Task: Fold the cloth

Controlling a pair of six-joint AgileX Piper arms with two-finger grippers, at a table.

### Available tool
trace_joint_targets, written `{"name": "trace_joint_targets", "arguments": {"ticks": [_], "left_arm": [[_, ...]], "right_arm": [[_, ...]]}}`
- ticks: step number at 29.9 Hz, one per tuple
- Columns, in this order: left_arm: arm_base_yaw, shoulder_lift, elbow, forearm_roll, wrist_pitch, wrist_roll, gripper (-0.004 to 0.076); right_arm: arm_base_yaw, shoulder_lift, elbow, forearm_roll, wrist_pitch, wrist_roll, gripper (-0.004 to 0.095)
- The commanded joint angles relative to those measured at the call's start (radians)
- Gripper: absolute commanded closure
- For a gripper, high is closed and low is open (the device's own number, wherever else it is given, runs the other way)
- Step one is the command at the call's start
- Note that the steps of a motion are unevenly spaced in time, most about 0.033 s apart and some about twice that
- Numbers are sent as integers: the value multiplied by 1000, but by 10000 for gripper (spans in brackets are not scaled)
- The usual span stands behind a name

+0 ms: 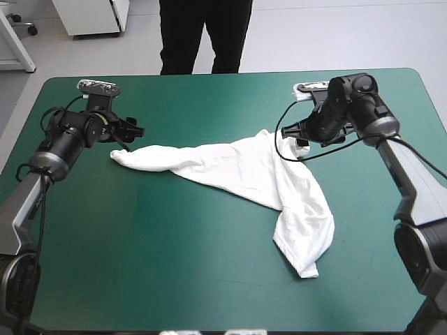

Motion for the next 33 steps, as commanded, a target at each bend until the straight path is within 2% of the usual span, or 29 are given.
{"name": "trace_joint_targets", "arguments": {"ticks": [1, 4, 11, 21, 33], "left_arm": [[0, -71, -34, 22, 53, -8, 161], [0, -65, -34, 22, 98, -13, 163], [46, 11, -34, 11, 109, -80, 199], [79, 134, -43, -19, 35, -74, 199], [79, 286, -74, -108, 61, -40, 212]], "right_arm": [[-5, -148, -31, 30, 21, -13, 345], [-5, -221, -25, 30, 29, -13, 345], [-5, -299, -20, 28, 29, -9, 345], [-5, -305, -20, 43, 29, -9, 345], [-5, -305, -20, 84, 29, -16, 345]]}}
